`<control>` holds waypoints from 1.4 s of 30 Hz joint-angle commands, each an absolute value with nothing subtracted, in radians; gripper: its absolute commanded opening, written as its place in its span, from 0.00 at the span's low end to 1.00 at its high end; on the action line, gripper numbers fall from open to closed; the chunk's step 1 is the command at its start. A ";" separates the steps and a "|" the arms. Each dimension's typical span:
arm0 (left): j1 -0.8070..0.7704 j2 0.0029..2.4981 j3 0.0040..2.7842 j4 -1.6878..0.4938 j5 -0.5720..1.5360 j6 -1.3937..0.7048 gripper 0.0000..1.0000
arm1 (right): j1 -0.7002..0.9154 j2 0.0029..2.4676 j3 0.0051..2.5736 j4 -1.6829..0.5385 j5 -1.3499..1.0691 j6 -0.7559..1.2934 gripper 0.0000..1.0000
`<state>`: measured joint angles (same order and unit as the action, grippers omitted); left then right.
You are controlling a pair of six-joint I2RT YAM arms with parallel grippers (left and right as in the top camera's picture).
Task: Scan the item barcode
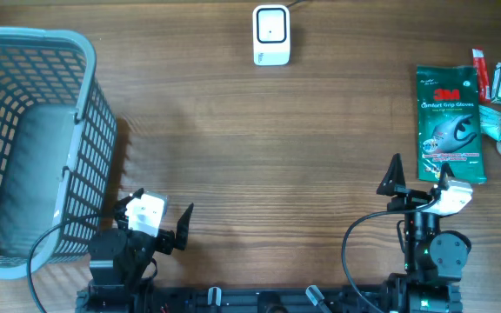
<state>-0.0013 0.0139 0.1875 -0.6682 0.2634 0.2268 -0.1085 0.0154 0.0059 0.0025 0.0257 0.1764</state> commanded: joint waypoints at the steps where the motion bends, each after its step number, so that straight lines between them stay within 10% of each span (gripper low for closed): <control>1: 0.002 0.007 0.183 -0.659 0.318 0.224 1.00 | -0.117 0.005 0.005 0.007 0.009 0.157 1.00; 10: 0.002 0.007 0.071 -0.214 0.245 -0.023 1.00 | -0.117 0.005 0.005 0.007 0.009 0.157 1.00; 42: -0.064 0.004 0.006 -0.078 0.011 -0.112 1.00 | -0.117 0.005 0.005 0.007 0.009 0.157 1.00</control>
<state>-0.0559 0.0135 0.0177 -0.0814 0.0227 -0.1383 -0.1085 0.0154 0.0059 0.0029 0.0257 0.1764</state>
